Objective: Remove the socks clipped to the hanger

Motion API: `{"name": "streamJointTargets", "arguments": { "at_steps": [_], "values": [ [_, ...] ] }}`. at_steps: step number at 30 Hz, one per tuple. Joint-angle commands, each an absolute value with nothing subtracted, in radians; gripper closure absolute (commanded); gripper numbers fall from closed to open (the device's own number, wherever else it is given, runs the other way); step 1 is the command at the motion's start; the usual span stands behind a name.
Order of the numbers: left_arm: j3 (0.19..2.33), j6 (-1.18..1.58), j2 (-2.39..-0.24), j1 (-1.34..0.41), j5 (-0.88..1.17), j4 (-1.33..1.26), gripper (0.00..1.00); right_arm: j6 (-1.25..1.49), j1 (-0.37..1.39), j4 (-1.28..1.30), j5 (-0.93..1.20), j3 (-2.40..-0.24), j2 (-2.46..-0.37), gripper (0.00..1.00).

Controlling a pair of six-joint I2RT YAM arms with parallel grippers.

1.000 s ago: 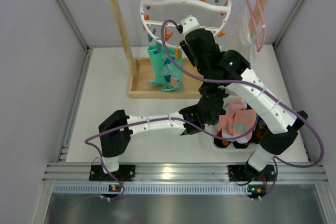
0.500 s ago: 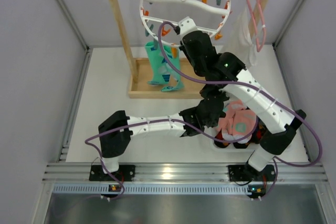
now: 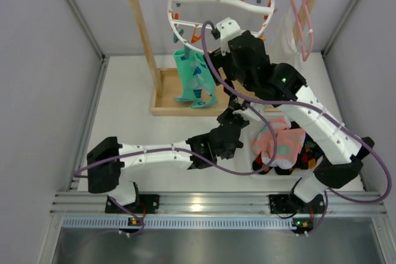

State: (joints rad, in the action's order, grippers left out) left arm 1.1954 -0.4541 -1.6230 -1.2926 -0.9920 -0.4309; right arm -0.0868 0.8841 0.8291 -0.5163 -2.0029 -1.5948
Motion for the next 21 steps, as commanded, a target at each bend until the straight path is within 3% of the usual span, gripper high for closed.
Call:
{"name": "streamJointTargets", "arguments": {
  "at_steps": [1, 4, 11, 17, 21],
  "values": [
    [1.151, -0.276, -1.526, -1.315, -0.977, -0.37, 1.0, -0.046, 0.902, 0.84, -0.419, -2.011, -1.494, 0.07],
    [1.106, -0.152, -1.448, -1.319, -0.919, -0.298, 1.0, -0.034, 0.9, 0.868, -0.385, -2.005, -1.451, 0.01],
    [1.063, -0.003, -1.283, -1.361, -0.828, -0.175, 1.0, -0.008, 0.891, 0.897, -0.339, -1.979, -1.324, 0.01],
    [1.164, 0.043, -1.232, -1.397, -0.841, -0.026, 1.0, 0.027, 0.865, 0.917, -0.374, -1.938, -1.25, 0.01],
    [1.254, 0.049, -1.224, -1.399, -0.724, -0.005, 1.0, 0.046, 0.835, 0.888, -0.412, -1.888, -1.178, 0.0]
  ]
}}
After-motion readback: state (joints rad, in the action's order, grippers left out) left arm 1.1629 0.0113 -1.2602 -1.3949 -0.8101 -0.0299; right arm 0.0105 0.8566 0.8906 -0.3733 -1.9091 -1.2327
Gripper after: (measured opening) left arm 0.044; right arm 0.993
